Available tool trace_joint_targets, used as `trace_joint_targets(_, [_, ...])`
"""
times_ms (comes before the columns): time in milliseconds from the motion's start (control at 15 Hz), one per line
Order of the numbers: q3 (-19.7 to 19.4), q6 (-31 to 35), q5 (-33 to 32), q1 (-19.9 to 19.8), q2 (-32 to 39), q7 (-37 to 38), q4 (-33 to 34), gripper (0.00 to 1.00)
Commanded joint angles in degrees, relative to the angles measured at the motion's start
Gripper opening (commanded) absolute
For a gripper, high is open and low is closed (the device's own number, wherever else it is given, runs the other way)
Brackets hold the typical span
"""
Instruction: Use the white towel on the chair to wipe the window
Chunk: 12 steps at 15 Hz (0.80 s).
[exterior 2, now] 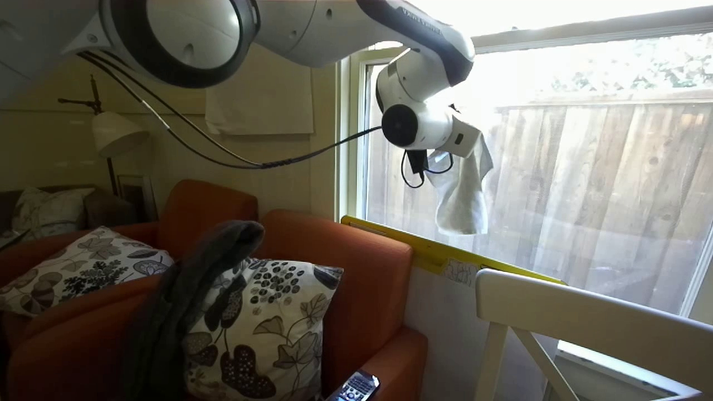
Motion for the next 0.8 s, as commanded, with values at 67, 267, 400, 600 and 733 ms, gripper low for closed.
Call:
trace_joint_targets(67, [4.8,-8.0,-1.4,-1.7,-7.3,3.4,-6.2,0.01])
trace_joint_targets(267, [7.3,-13.2,-3.3,-2.3,-9.5,6.2,-9.1,0.01])
trace_joint_targets(400, [8.8,-17.3,-5.9,-2.4,-10.0,9.3,-11.2,0.01])
trace_joint_targets(600, [10.0,-22.6,-11.0,-2.6,-9.4,15.7,-14.0,0.01])
trace_joint_targets(733, [9.9,-24.7,-13.6,-2.4,-8.4,18.8,-15.1,0.01])
